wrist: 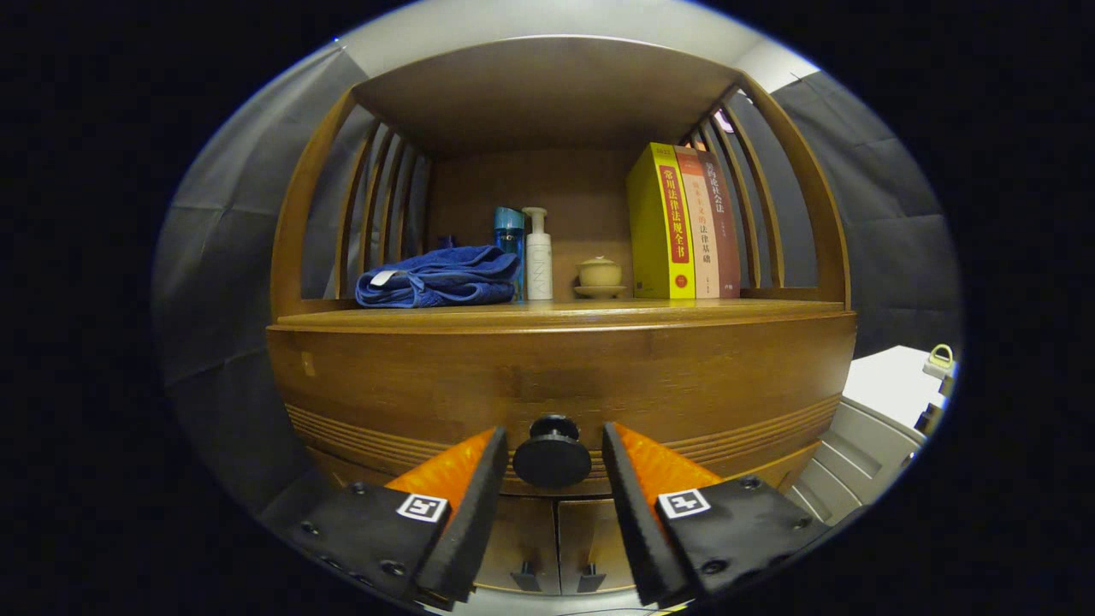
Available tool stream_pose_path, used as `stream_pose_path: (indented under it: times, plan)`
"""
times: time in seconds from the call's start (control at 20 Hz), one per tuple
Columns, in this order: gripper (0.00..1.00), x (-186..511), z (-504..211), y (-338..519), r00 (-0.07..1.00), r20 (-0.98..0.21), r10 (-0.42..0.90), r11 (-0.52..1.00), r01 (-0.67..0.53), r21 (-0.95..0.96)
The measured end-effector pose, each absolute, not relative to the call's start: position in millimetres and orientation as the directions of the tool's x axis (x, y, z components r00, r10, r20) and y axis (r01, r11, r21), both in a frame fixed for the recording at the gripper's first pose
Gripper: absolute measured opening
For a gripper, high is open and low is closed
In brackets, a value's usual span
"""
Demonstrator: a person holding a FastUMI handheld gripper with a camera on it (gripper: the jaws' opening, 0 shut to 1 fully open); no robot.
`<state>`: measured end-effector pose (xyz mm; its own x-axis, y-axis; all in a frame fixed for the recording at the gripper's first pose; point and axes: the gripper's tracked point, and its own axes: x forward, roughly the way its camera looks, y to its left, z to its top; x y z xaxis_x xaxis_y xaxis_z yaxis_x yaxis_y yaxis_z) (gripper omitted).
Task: Pull open the drawer, take out the items inside it, and place them on the countertop above the cabinet.
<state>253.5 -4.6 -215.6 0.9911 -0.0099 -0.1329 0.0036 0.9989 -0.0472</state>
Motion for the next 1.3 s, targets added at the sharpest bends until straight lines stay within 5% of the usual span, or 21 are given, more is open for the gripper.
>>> stream_pose_path:
  times: [0.55,1.3]
  plan:
    - [0.38,245,-216,-3,0.986,-0.166,-0.028,0.999,0.020,-0.049]
    - [0.37,138,-210,2,0.979,-0.201,-0.033,0.999,0.039,0.026]
